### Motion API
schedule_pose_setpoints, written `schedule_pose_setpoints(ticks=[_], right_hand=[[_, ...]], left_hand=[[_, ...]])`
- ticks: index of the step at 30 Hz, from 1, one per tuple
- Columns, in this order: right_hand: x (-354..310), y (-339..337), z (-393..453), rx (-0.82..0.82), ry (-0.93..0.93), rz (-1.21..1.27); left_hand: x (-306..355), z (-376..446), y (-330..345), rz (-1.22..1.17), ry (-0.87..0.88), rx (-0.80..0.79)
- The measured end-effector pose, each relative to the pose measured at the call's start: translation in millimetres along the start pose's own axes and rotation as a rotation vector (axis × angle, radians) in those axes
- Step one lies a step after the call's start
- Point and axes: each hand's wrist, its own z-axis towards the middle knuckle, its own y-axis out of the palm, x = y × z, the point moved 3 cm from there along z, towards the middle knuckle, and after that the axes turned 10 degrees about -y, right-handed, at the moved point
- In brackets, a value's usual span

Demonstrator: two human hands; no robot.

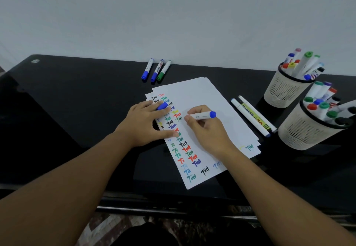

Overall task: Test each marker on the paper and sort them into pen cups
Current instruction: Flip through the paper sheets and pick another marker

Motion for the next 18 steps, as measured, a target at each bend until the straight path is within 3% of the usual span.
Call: schedule_pose_setpoints(ticks=[18], right_hand=[[3.4,6.2,2.8,-0.068,-0.012,-0.080]], left_hand=[[0.4,-1.4,1.1,-0.014,-0.001,-0.002]])
